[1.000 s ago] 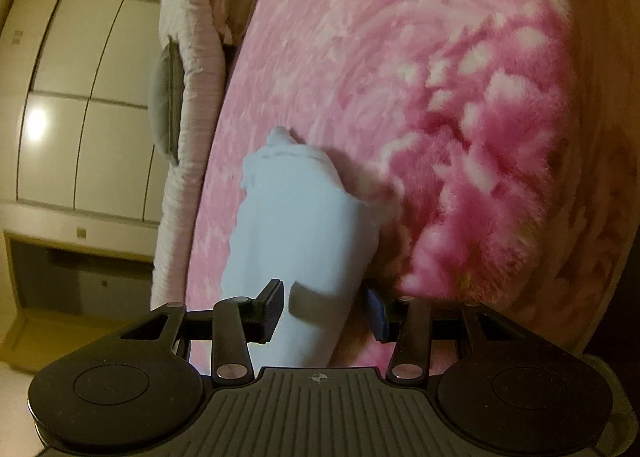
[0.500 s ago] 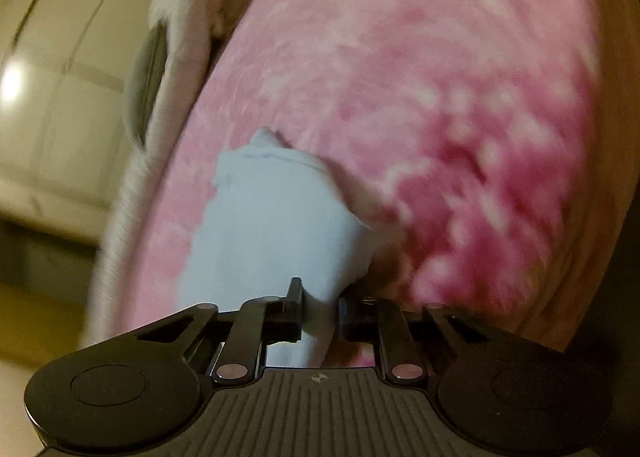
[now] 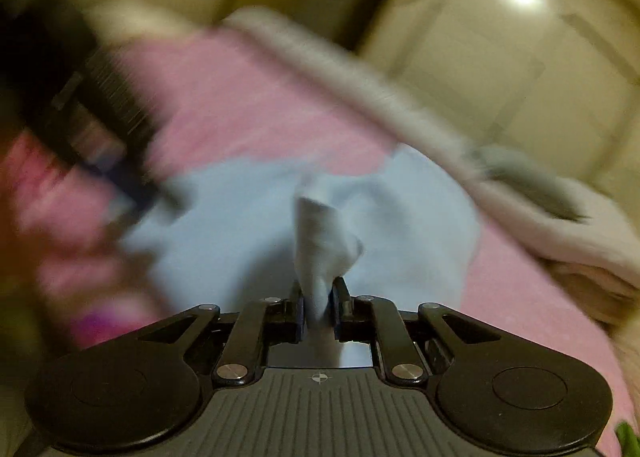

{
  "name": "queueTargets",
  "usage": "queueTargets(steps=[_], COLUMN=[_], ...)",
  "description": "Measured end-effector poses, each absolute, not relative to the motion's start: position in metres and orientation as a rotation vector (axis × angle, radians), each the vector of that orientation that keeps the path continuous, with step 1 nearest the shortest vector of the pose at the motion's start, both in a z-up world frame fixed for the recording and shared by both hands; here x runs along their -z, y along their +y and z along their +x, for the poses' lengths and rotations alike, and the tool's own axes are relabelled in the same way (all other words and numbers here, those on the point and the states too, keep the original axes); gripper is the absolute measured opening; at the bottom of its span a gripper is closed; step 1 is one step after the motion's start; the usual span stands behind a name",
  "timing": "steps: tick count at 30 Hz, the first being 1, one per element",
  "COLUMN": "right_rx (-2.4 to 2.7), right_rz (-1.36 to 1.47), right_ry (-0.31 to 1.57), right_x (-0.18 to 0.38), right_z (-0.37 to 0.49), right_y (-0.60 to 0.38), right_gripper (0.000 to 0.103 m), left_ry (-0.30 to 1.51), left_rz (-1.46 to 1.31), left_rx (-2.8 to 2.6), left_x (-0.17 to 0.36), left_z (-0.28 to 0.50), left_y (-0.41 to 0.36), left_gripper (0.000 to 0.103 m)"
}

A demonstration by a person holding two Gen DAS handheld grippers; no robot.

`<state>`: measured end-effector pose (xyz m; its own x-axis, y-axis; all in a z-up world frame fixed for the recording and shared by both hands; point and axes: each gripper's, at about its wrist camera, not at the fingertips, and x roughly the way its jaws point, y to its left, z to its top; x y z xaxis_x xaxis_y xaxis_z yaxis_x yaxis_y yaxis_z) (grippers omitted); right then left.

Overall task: Fold clothes
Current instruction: 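Grasp the folded sweatshirt edge with the right gripper and lift it, then grasp the lifted sweatshirt edge with the left gripper beside the right gripper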

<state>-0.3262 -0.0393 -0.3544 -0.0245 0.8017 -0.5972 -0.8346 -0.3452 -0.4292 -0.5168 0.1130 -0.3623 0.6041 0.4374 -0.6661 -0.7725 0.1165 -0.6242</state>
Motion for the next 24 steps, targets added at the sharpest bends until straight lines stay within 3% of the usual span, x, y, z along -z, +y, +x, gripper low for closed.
queueTargets(steps=[3,9,24], right_rx=[-1.719,-1.757,-1.336], right_rz=[-1.015,-0.778,0.105], right_ry=[0.033,0.348,1.237], right_x=[0.37,0.349,0.337], right_z=[-0.338,-0.283,-0.106], right_y=[-0.045,-0.044,-0.025], right_gripper=[0.026,0.049,0.05], left_ry=[0.331,0.255,0.275], left_rz=[-1.166,-1.257,-1.425], left_rx=[-0.902,-0.828,-0.741], left_x=[0.362,0.362,0.402], left_z=[-0.522,-0.522,-0.479], left_y=[0.113,0.118,0.145], left_gripper=[0.026,0.029,0.032])
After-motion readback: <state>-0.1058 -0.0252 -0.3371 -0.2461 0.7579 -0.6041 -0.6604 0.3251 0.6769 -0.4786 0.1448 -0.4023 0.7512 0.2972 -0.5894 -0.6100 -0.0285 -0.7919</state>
